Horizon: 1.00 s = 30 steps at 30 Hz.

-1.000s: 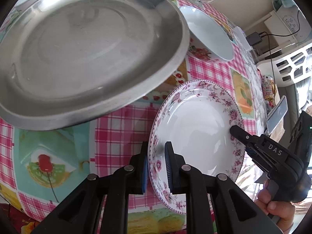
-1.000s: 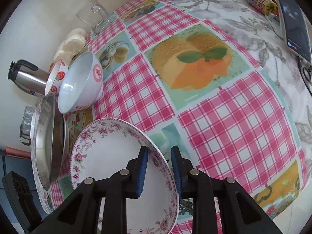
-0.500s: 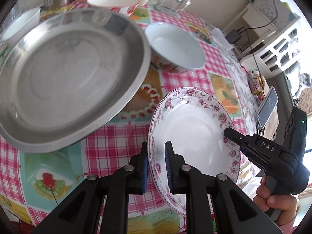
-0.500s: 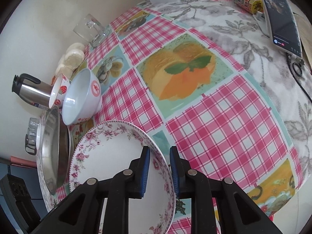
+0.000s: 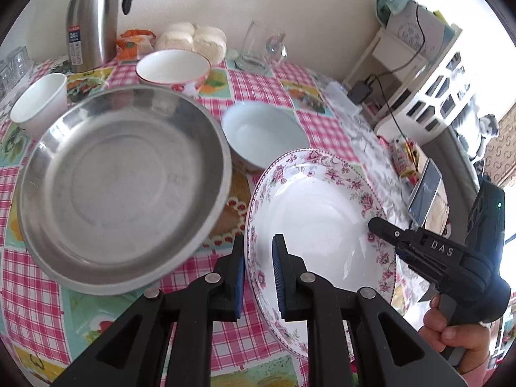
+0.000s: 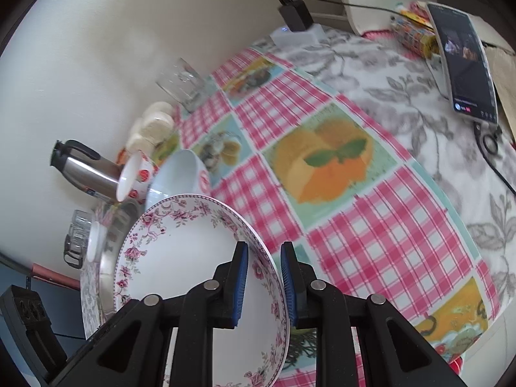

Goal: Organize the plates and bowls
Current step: 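Lift the pink-floral plate with the right gripper and carry it over the steel basin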

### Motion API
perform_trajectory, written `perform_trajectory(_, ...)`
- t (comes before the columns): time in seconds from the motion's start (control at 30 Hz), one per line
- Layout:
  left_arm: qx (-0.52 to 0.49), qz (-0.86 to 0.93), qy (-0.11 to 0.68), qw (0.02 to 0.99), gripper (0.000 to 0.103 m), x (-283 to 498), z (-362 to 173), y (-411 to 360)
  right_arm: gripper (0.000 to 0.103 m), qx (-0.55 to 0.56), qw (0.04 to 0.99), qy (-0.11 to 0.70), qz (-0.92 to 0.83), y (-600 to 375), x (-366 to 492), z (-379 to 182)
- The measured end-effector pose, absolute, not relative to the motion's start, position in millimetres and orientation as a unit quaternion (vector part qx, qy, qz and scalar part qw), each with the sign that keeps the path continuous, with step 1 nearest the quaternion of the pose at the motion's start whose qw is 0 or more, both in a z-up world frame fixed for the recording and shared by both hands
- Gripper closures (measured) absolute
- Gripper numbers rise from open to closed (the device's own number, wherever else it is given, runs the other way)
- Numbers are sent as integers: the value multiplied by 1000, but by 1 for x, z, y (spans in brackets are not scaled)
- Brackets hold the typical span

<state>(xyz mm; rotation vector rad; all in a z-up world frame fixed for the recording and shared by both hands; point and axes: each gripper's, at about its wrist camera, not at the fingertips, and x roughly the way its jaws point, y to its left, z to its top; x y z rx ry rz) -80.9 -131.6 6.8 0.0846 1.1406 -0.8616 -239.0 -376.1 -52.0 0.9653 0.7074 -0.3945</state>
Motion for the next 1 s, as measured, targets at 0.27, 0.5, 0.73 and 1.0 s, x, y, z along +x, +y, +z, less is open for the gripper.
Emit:
perform_trajectory(0.27,7,-390,517,762,87,-64,18,-112,81,435,831,305,-165,-356,-228,-30)
perform_trajectory(0.5,-15,-377,512,772,87,-42,23,-89,80,425,837,312,-147,-337,-206,-25)
perform_trajectory(0.73,-44,-356,519,775,87,-19,20,-62,81,414,843,317,-129,-312,-181,-19)
perform_trajectory(1.0,-76,-321,526,784,87,7,15,-33,81,398,854,317,-110,-283,-155,-14)
